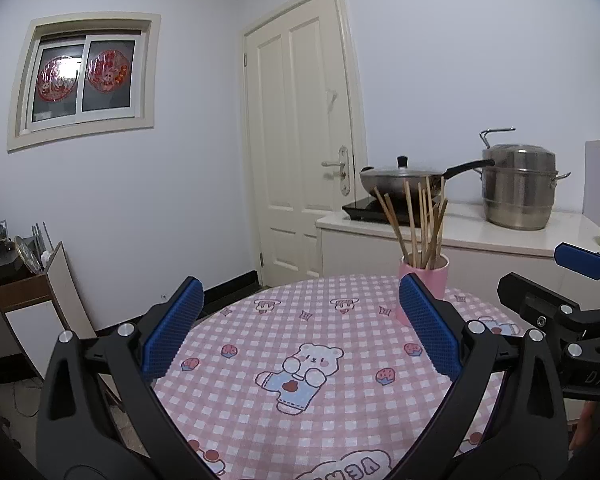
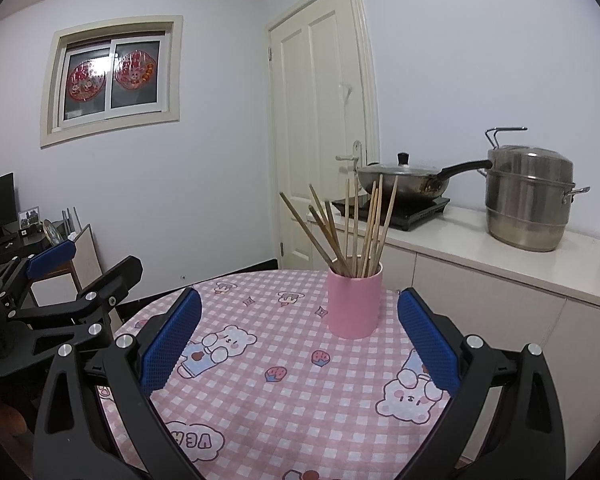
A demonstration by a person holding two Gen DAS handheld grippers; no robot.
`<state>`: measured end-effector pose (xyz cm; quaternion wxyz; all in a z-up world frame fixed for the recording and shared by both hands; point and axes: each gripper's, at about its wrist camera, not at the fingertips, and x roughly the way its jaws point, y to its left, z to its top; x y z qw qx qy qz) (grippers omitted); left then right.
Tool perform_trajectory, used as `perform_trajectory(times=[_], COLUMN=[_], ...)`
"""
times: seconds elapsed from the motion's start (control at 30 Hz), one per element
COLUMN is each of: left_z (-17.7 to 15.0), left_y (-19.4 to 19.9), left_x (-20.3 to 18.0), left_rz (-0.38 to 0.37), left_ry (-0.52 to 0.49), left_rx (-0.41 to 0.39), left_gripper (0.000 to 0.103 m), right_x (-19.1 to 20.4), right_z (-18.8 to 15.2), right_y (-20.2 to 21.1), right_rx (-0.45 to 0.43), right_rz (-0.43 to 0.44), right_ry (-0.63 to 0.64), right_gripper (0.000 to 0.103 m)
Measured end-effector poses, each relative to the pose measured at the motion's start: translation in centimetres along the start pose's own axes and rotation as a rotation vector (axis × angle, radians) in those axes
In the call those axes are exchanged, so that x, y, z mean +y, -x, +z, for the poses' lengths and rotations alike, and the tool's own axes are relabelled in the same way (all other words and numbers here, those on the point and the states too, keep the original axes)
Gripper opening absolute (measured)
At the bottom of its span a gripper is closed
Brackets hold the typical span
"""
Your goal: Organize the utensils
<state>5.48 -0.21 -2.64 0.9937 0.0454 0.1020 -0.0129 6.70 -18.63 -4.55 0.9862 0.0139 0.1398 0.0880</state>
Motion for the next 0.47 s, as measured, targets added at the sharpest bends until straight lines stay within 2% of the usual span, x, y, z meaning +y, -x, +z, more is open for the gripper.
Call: perform_trajectory(times=[0.23,0.47], left_z=[-0.9,-2.4], left_y=[-2.3,-5.7], left_x=[0.0,-0.5], left_rz=[0.004,0.015], left_ry=[0.003,-0.008], left_rx=[0.057,0.17], left_gripper=[0.097,0.097], right_x=[-0.4,-0.9], right_z=[-0.5,-1.4], right_y=[-2.2,-4.9], right_rx=[0.043,0.122], right_rz=[0.002,-0.007], right_ry=[-0.009,-0.012], right_gripper=[0.095,0.095])
